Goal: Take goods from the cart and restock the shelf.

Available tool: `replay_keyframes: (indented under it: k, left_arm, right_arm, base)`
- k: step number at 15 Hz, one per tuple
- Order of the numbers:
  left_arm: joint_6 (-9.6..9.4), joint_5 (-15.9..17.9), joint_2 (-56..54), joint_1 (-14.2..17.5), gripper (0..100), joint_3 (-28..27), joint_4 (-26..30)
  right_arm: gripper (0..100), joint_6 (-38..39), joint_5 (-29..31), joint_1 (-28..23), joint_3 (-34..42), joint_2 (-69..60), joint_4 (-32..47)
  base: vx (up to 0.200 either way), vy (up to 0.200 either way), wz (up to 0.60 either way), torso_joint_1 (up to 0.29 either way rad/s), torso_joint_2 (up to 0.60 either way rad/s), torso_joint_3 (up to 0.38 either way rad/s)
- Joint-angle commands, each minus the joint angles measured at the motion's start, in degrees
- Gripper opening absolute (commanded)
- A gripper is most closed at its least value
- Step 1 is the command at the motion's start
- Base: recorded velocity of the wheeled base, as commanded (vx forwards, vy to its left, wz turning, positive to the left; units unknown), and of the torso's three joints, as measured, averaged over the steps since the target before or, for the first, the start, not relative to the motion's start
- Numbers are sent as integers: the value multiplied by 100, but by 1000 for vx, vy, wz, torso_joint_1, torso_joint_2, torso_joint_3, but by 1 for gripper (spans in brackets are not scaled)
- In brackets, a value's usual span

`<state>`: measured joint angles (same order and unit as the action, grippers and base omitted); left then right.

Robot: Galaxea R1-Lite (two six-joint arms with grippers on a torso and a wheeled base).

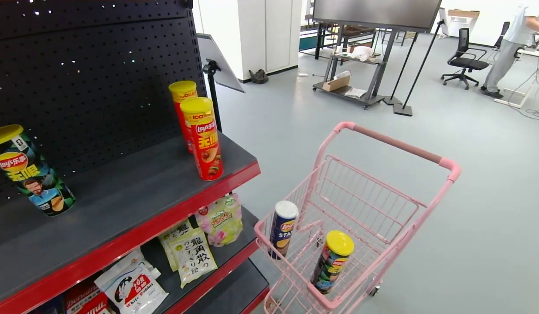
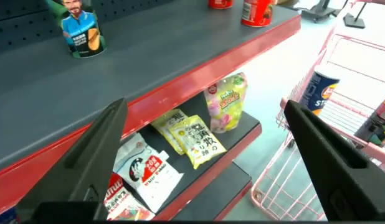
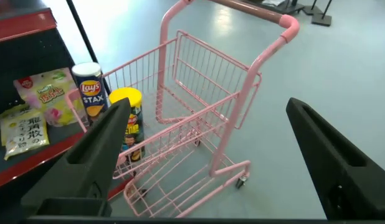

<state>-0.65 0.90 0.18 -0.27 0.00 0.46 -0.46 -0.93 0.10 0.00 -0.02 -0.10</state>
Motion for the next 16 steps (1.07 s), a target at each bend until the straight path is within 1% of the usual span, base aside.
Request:
replay_keyframes:
  k: [1, 3, 16]
  left_arm:
    - [3, -2, -1, 0, 100, 0, -2]
    - [3, -2, -1, 0, 100, 0, 6]
    - [12, -2, -1, 0, 100, 0, -2]
  right_arm:
    - [100, 2, 5, -1, 0, 2, 1]
    - [100, -6, 5, -1, 0, 2, 1]
    - [100, 2, 5, -1, 0, 2, 1]
  base:
    - [0, 0, 0, 0, 0, 0]
    - [0, 0, 0, -55, 116, 65]
    - [0, 0, 0, -144, 359, 208]
